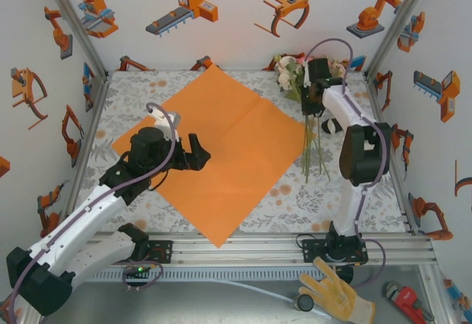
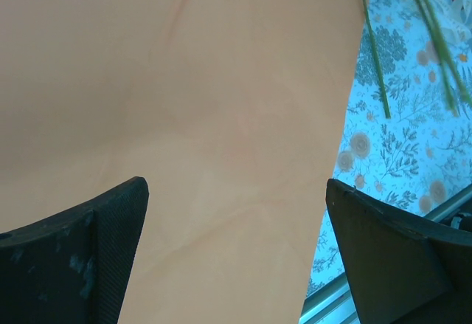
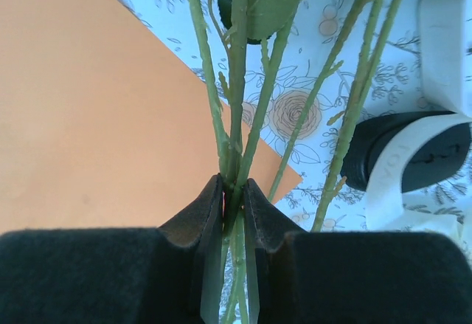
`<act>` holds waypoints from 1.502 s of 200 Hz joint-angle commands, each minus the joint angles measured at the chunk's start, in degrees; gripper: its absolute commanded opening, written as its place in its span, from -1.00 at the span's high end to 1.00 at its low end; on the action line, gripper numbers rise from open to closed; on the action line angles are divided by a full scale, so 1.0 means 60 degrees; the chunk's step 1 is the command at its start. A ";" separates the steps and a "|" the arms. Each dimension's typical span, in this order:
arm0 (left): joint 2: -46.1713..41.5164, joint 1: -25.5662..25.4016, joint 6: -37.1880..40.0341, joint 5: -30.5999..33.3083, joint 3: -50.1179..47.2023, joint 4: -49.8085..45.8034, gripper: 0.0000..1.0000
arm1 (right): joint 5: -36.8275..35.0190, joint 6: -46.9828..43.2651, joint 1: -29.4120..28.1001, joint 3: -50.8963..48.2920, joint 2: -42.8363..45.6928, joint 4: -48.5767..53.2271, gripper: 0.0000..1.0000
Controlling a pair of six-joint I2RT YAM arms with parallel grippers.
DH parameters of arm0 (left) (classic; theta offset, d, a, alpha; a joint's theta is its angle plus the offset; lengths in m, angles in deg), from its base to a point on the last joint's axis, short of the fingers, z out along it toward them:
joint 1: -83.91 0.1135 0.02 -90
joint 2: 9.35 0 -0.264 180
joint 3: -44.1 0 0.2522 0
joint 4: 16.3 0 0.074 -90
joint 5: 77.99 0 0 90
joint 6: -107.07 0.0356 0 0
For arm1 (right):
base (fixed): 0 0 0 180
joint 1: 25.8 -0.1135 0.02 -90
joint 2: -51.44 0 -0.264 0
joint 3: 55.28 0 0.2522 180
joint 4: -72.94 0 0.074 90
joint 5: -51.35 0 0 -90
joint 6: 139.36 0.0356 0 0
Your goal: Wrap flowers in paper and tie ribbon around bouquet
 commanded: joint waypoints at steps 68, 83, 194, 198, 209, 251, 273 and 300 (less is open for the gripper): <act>-0.0622 -0.0001 -0.0426 0.1241 -0.0242 -0.0173 -0.94 | 0.0688 0.0752 -0.0530 -0.0682 0.2867 -0.1382 1.00; -0.0602 0.0001 -0.0486 0.1270 -0.0264 -0.0193 -0.94 | 0.0428 0.0676 -0.0585 -0.0678 0.3094 -0.1451 1.00; -0.1201 0.0263 -0.1514 0.2815 -0.0437 -0.1105 -0.94 | -0.0849 0.0999 -0.3361 0.0571 0.3179 -0.1683 1.00; -0.1236 0.0306 -0.1556 0.2785 -0.0439 -0.1134 -0.94 | -0.0893 0.1116 -0.3464 0.0585 0.3129 -0.1736 1.00; -0.1338 0.0433 -0.1660 0.2722 -0.0453 -0.1271 -0.94 | -0.0989 0.1385 -0.3759 0.0559 0.2956 -0.1986 1.00; -0.2022 0.0799 -0.2022 0.3305 -0.0664 -0.1734 -0.94 | -0.2996 0.1675 -0.5449 0.1016 0.1728 -0.2827 1.00; -0.2251 0.1044 -0.2051 0.3526 -0.0567 -0.2136 -0.94 | -0.4454 0.2027 -0.6107 0.1949 0.0552 -0.2728 1.00; -0.2272 0.1259 -0.1973 0.3505 -0.0335 -0.2580 -0.94 | -0.5727 0.2341 -0.6623 0.2759 -0.0823 -0.2984 1.00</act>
